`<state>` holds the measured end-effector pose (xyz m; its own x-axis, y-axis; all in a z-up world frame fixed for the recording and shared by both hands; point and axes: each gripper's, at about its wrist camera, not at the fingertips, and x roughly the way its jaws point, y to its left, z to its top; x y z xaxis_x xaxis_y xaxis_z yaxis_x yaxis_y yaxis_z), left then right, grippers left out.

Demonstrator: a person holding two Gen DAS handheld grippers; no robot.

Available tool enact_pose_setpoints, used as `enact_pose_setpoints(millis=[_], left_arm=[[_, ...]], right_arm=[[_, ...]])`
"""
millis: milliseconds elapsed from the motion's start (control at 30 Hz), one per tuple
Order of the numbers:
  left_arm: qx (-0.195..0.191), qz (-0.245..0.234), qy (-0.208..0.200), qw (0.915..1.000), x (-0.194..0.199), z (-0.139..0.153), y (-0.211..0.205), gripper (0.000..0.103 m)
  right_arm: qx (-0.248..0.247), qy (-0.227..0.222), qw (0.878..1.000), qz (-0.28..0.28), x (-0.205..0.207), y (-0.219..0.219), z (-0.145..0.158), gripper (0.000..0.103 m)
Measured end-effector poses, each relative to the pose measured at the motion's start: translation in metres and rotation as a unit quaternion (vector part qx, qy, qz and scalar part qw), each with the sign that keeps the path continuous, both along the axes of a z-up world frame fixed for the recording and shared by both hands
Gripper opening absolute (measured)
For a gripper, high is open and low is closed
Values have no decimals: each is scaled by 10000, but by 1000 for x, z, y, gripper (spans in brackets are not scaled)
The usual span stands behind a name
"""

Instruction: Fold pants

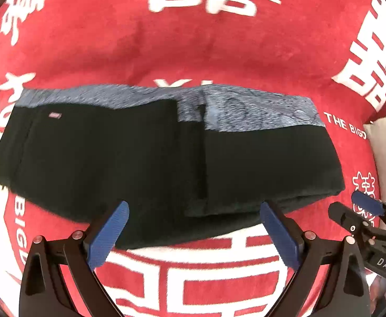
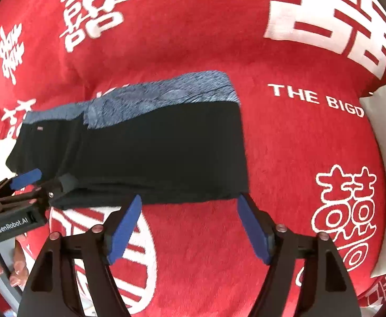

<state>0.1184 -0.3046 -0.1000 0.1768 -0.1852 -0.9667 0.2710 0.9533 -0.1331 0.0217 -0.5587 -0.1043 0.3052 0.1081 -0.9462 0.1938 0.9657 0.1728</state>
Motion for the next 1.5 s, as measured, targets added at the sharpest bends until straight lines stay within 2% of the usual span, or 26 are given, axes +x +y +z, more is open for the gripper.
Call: enact_pose_setpoints(millis=[133,400,500,567,633,767,833,900,967,1100,1300,1400,1500], left_arm=[[-101,319,48,9994,-3,2,27,100],[-250,883,30,9958,-1,-2,90,100],[-450,1034,-63,9936,0,-4,114,100],[-540,1092,-171,9924,1,-4,127,100],[-611,1120,-246,9915,1,-6,140,100],[-859,1306,-190,9875,5,-11,166,100],[-1072,1689,-323,9793,7,-10,189,100],[-1431,2109,-407,9661,11,-8,215,100],[-1889,2534,-360,9481,18,-13,244,100],[-2401,3005,-376,9223,29,-31,285,100],[-2934,3202,-264,9004,43,-57,308,100],[-3212,3369,-188,8849,49,-72,315,100],[-3375,3424,-278,8764,55,-74,320,100]], right_arm=[[-85,103,9995,270,7,22,2,79],[-117,16,9969,781,41,80,6,79],[145,96,9965,817,58,99,-6,82],[224,410,9954,842,69,109,-27,83],[80,554,9953,785,72,114,-41,84],[-41,503,9943,939,71,122,-42,90],[-118,515,9932,1036,71,125,-42,90],[-138,526,9928,1069,71,126,-43,90],[-145,531,9928,1065,75,133,-47,91],[-266,548,9914,1158,78,141,-51,94],[-307,542,9908,1198,80,144,-53,94],[-364,557,9897,1267,79,145,-53,94],[-424,559,9886,1330,80,147,-54,94]])
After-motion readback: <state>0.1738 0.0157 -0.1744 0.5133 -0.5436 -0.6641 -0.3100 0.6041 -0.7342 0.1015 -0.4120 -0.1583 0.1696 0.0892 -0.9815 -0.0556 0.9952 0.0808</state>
